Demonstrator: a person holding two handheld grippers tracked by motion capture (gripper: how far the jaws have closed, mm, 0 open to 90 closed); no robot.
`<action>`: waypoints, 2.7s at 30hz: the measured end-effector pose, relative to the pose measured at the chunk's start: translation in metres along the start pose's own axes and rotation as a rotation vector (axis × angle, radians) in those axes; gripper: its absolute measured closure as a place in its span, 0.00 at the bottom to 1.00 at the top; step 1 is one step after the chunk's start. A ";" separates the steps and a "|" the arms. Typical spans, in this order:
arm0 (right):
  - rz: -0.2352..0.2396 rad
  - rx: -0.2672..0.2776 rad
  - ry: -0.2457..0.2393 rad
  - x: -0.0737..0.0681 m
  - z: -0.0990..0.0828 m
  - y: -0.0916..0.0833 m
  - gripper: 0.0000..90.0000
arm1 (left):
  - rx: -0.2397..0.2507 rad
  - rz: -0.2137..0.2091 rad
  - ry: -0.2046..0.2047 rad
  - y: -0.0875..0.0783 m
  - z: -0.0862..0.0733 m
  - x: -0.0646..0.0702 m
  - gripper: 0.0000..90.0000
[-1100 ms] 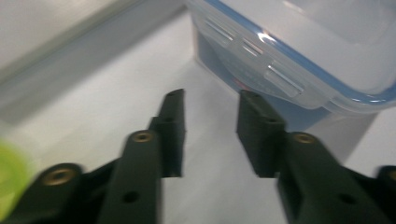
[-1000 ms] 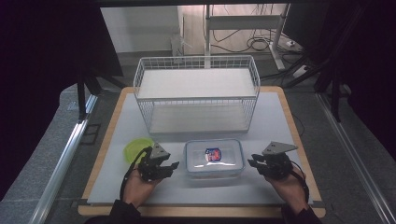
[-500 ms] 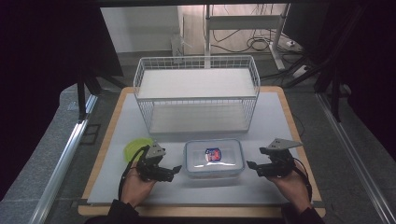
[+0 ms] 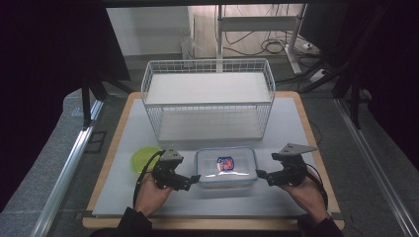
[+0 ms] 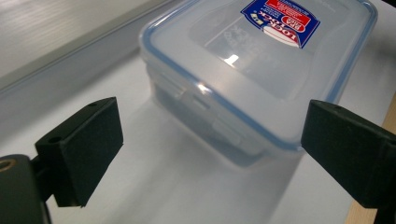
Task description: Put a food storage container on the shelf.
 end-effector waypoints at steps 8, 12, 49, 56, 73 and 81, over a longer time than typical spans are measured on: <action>0.079 -0.070 0.009 -0.009 -0.001 0.019 0.05 | -0.050 -0.067 -0.066 0.018 0.004 0.000 0.03; 0.162 -0.086 0.081 -0.012 -0.001 0.030 0.06 | -0.070 -0.125 -0.103 0.026 0.006 0.000 0.02; 0.320 -0.006 0.250 -0.027 -0.013 0.004 0.52 | -0.038 -0.231 -0.137 -0.001 -0.015 0.019 0.45; 0.295 0.039 0.316 -0.021 -0.010 0.000 0.59 | 0.021 -0.238 -0.178 -0.001 -0.011 0.020 0.53; 0.217 0.131 0.282 -0.014 0.010 -0.011 0.59 | 0.083 -0.234 -0.192 -0.008 0.008 0.021 0.56; 0.211 0.156 0.252 -0.011 0.028 -0.016 0.59 | 0.112 -0.217 -0.155 -0.023 0.024 0.021 0.56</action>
Point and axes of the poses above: each handheld gripper's, and its own axes: y roughly forward along the jaws, z roughly out of its top, x roughly to its right, the point moved 8 cm from there along y, roughly forward along the jaws, and after that the axes turned 14 degrees about -y, right-handed, at the moved point
